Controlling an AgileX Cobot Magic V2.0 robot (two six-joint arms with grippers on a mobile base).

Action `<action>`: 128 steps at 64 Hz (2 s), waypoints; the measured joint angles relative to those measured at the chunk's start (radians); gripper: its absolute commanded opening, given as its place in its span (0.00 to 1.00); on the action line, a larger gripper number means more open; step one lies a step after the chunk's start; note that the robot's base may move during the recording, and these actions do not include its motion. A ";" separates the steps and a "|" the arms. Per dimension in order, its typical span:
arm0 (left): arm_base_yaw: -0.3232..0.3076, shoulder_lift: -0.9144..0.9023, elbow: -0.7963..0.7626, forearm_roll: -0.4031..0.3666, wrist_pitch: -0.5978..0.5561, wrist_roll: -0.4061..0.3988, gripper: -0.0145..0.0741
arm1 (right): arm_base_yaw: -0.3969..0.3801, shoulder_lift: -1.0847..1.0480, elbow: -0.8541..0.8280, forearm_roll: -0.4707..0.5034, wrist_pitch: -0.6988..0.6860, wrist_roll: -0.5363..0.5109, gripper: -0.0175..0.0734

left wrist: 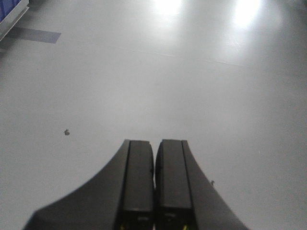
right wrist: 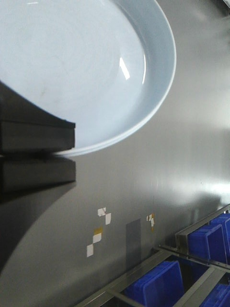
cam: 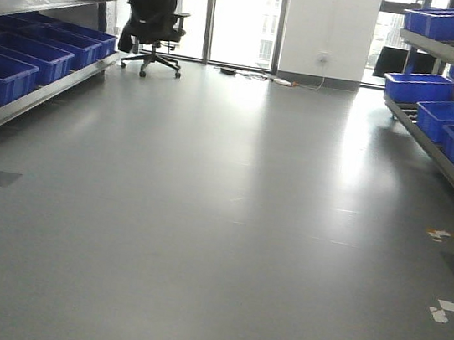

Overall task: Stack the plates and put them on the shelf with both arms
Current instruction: 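Drive the base to the shelf of blue bins holding the plates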

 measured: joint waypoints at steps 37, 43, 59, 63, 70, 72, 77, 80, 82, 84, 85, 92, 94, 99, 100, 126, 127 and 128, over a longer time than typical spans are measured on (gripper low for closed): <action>0.000 0.000 0.000 0.000 0.000 0.000 0.26 | 0.000 0.000 0.000 0.000 0.000 0.000 0.22; 0.000 0.000 0.000 0.000 0.000 0.000 0.26 | 0.000 0.000 0.000 0.000 0.000 0.000 0.22; 0.000 0.000 0.000 0.000 0.000 0.000 0.26 | 0.000 0.000 0.000 0.000 0.000 0.000 0.22; 0.000 0.000 0.000 0.000 0.000 0.000 0.26 | 0.000 0.000 0.000 0.000 0.000 0.000 0.22; 0.000 0.000 0.000 0.000 0.000 0.000 0.26 | 0.000 0.000 0.000 0.000 0.000 0.000 0.22; 0.000 0.000 0.000 0.000 0.000 0.000 0.26 | 0.000 0.000 0.000 0.000 0.000 0.000 0.22; 0.000 0.000 0.000 0.000 0.000 0.000 0.26 | 0.000 0.000 0.000 0.000 0.000 0.000 0.22; 0.000 0.000 0.000 0.000 0.000 0.000 0.26 | 0.000 0.000 0.000 0.000 0.000 0.000 0.22; 0.000 0.000 0.000 0.000 0.000 0.000 0.26 | 0.000 0.000 0.000 0.000 0.000 0.000 0.22; 0.000 0.000 0.000 0.000 0.000 0.000 0.26 | 0.000 0.000 0.000 0.000 0.000 0.000 0.22; 0.000 0.000 0.000 0.000 0.000 0.000 0.26 | 0.000 0.000 0.000 0.000 0.000 0.000 0.22; 0.000 0.000 0.000 0.000 0.000 0.000 0.26 | 0.000 0.000 0.000 0.000 0.000 0.000 0.22; 0.000 0.000 0.000 0.000 0.000 0.000 0.26 | 0.000 0.000 0.000 0.000 0.000 0.000 0.22; 0.000 0.000 0.000 0.000 0.000 0.000 0.26 | 0.000 0.000 0.000 0.000 0.000 0.000 0.22; 0.000 0.000 0.000 0.000 0.000 0.000 0.26 | 0.000 0.000 0.000 0.000 0.000 0.000 0.22; 0.000 0.000 0.000 0.000 0.000 0.000 0.26 | 0.000 0.000 0.000 -0.001 0.000 0.000 0.22; 0.000 0.000 0.000 0.000 0.000 0.000 0.26 | 0.000 0.000 0.000 -0.001 0.000 0.000 0.22; 0.000 0.000 0.000 0.000 0.000 0.000 0.26 | 0.000 0.000 0.000 -0.001 0.000 0.000 0.22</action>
